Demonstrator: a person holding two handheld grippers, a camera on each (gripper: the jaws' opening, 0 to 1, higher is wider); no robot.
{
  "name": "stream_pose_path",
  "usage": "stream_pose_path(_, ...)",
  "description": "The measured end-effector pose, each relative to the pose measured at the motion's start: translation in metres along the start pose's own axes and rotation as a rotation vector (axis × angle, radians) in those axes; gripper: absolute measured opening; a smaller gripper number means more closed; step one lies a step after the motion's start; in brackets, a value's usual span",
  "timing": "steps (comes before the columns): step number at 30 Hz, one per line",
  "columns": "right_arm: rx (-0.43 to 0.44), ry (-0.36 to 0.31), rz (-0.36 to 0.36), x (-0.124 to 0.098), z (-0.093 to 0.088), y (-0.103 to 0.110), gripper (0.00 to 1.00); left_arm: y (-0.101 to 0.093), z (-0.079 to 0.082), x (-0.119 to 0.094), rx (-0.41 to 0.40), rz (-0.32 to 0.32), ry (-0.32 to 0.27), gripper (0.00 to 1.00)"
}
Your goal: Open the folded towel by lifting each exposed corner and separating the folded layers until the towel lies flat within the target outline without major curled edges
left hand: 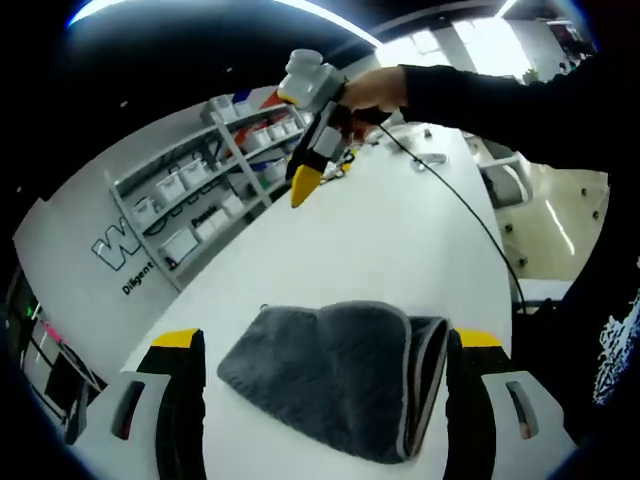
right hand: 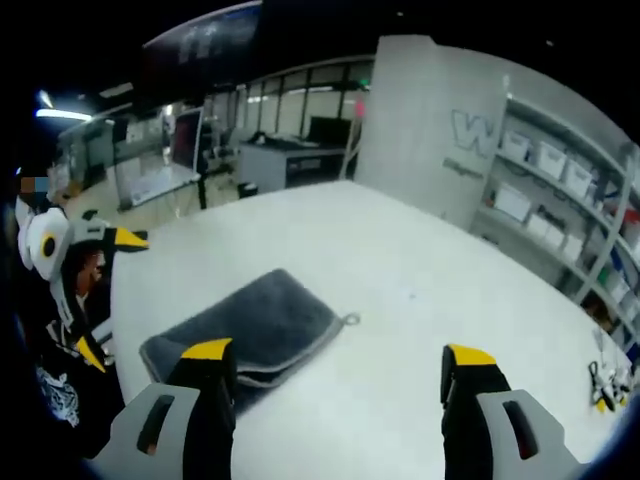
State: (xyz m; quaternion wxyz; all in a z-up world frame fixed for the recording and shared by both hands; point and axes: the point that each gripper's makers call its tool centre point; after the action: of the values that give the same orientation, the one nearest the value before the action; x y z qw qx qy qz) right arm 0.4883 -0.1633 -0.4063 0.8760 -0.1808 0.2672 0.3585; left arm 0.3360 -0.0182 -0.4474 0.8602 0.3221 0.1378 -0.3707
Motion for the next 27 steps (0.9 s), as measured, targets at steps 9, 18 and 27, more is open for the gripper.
stream_pose_path(9, 0.025, -0.032, 0.01, 0.004, 0.013, -0.01, 0.78, -0.011, 0.016, 0.018, -0.05, 0.007, -0.035, 0.99)
stream_pose_path(18, 0.05, -0.027, 0.038, 0.016, 0.012, -0.022, 0.75, -0.019, 0.027, 0.025, 0.062, 0.133, -0.018, 0.99)
stream_pose_path(27, 0.113, -0.076, 0.094, 0.037, 0.015, -0.021, 0.71, -0.021, 0.02, 0.035, 0.234, 0.3, 0.047, 1.0)
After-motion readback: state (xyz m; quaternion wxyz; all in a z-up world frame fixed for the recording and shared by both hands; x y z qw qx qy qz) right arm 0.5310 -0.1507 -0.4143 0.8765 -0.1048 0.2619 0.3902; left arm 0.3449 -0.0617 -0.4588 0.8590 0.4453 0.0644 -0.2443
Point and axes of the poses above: the point that each gripper's makers call its tool centre point, and the gripper's own axes: x roughly forward along the fingers, y roughly to its left, z roughly out of its top, and after that the axes turned 4 degrees about y, right-handed
